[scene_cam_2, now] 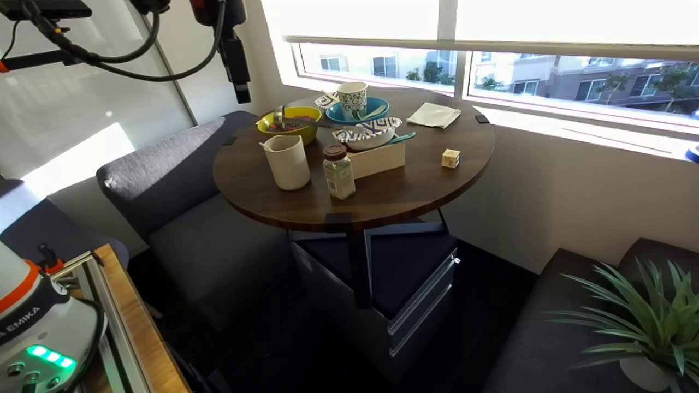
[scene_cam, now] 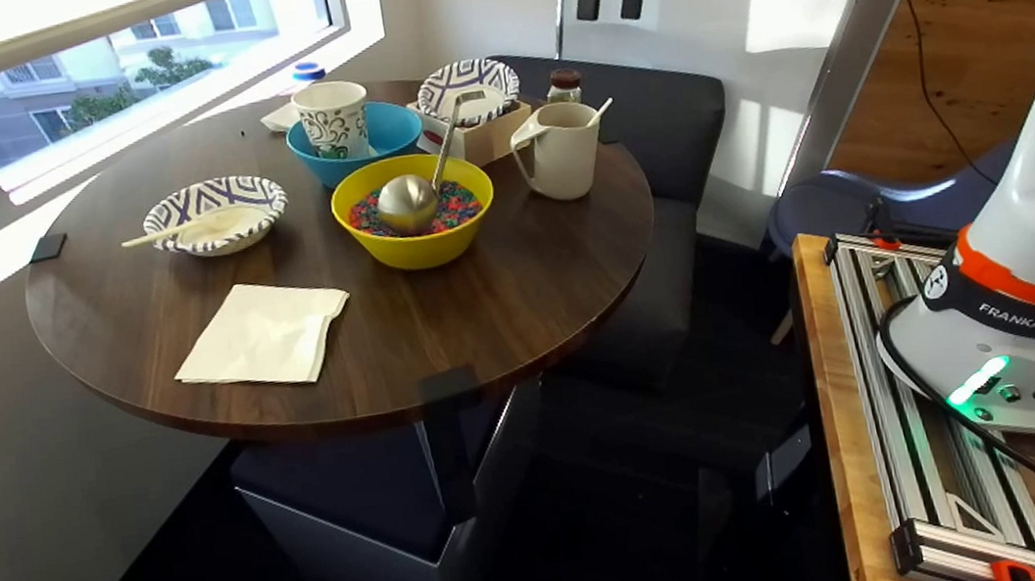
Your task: Use the silver ladle to place cereal from the yellow bowl into the coffee cup.
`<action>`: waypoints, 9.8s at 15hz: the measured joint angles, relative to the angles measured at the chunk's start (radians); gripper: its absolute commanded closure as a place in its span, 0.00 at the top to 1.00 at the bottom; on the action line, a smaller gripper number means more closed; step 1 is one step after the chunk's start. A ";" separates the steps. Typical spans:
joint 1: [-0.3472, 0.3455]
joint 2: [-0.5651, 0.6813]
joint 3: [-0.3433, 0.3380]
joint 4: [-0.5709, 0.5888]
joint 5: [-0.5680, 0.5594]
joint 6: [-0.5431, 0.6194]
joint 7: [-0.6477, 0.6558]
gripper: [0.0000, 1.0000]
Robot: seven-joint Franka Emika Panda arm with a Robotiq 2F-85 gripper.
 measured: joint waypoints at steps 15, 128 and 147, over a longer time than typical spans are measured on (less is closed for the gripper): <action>0.068 0.481 0.100 0.435 0.016 -0.047 0.880 1.00; 0.371 0.913 0.102 0.854 -0.553 -0.313 1.477 0.01; 0.428 0.913 0.104 0.826 -0.730 -0.265 1.488 0.01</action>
